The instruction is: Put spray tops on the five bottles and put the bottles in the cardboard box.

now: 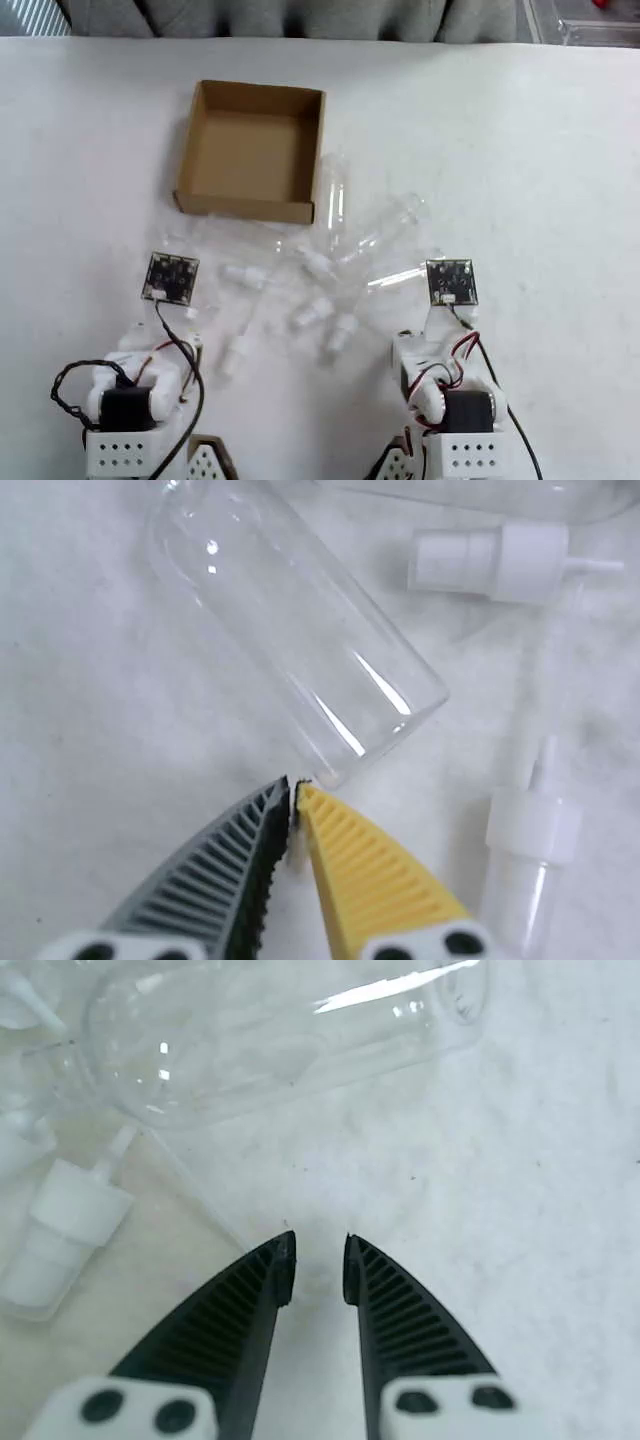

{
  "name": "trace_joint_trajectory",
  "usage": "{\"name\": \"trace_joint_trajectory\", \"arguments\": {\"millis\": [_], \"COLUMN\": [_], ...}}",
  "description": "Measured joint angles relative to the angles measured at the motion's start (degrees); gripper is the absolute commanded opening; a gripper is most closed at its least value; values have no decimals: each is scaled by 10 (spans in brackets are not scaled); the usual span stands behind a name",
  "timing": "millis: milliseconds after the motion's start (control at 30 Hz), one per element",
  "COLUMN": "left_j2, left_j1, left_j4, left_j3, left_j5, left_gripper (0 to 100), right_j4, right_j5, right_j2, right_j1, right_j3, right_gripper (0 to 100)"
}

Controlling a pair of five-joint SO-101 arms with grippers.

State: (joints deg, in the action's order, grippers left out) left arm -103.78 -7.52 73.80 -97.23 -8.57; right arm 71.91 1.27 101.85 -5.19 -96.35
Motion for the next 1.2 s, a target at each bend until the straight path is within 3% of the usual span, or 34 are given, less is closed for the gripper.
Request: {"name": "trace_joint_trajectory", "arguments": {"millis": [700, 967, 1200], "left_j2": [0, 0, 4], "left_j1": [0, 0, -51], "left_j4": [0, 0, 5], "left_j3": [8, 125, 279], "left_j5": [0, -20, -54], "left_gripper": [20, 115, 71], "right_j4": [0, 0, 0], "right_j5": [0, 0, 0], "right_j2": [0, 0, 0], "right_j1": [0, 0, 0], "right_j3": [0, 0, 0], "right_gripper": [57, 57, 57]}}
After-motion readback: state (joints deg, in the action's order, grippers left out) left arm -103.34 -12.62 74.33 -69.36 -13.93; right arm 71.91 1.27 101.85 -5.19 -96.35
